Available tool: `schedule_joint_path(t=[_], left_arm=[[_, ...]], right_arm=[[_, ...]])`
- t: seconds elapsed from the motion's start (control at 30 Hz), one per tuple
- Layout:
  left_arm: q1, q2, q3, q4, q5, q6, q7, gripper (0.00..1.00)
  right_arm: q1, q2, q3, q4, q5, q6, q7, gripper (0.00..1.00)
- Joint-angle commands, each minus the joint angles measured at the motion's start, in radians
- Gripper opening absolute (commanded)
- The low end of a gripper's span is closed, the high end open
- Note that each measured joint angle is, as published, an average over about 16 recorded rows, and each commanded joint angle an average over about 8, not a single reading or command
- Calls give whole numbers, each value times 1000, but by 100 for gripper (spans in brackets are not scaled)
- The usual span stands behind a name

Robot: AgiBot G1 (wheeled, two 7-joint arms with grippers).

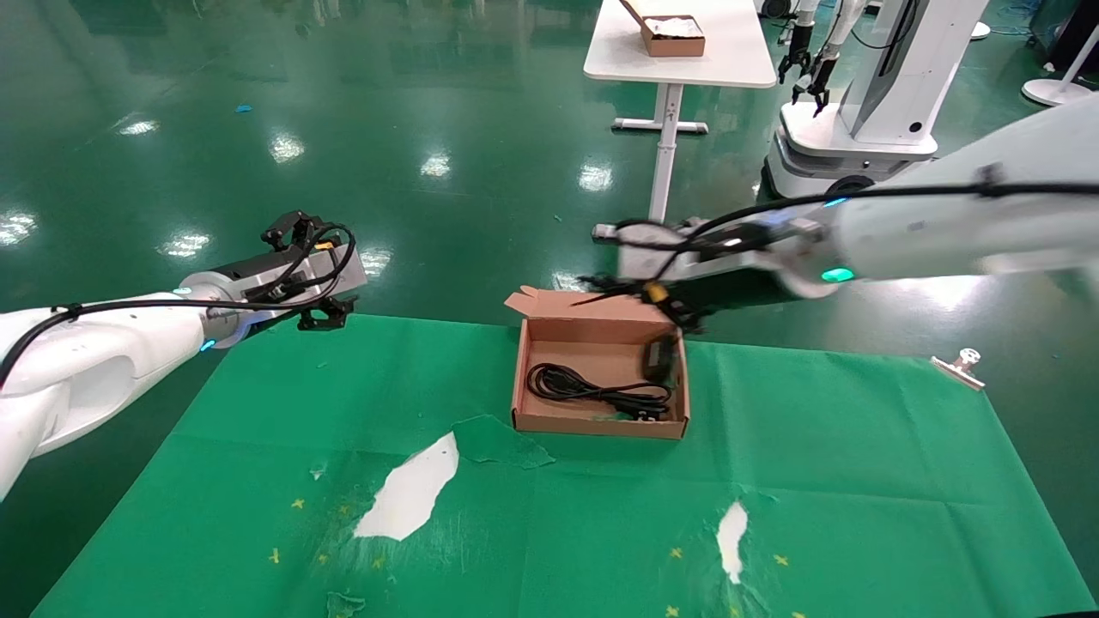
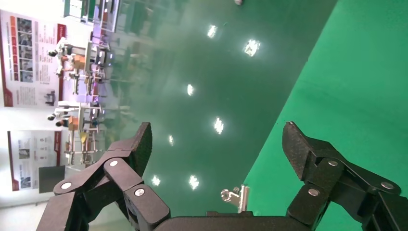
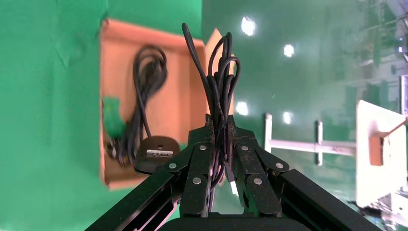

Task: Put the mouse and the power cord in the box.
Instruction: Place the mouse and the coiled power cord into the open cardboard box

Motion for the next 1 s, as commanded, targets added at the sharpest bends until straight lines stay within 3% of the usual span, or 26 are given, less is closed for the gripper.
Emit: schedule_joint_path(t=[0.03,0.2,0.4,0.67,1.0], left_arm=[[-2,2,1,5,1,2,-1,100],[-4,4,0,9,0,3,2,100],[-5,5,-2,13,-1,5,6,100],[-6,5,-3,18,-3,5,9,100],[-6,5,-4,18,-3,6,9,100]], right_arm=[[-3,-45,0,-43,2,33,-22,0],[-18,-121,-7,-160,53,100,-71,0],[-49,-137,-81,-230,100,176,-56,3],[-67,-142,-183,-284,87,245,11,99],[-68,-141,-185,-284,85,247,10,100]])
